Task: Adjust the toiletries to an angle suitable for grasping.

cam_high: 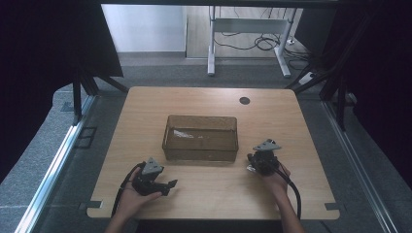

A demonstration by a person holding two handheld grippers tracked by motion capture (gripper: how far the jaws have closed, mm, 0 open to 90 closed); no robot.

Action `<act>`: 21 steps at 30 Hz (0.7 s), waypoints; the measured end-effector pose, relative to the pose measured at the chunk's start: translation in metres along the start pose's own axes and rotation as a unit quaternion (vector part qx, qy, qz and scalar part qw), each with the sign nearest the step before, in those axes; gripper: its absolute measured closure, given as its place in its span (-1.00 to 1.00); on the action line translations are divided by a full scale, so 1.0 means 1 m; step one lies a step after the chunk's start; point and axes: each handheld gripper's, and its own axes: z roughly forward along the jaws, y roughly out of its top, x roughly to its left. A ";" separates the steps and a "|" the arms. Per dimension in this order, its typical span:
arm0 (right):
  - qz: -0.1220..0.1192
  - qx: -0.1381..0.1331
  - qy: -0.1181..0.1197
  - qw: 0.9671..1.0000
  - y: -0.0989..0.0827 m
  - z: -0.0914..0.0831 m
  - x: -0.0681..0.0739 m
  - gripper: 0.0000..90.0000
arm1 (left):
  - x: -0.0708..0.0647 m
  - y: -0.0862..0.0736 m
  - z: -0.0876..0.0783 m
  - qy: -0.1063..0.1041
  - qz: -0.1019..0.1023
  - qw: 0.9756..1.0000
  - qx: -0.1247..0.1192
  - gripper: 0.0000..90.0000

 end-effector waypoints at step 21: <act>-0.003 0.010 -0.009 1.000 -0.005 0.005 0.002 1.00 | 0.000 0.000 -0.001 0.000 0.000 1.000 -0.001 -0.42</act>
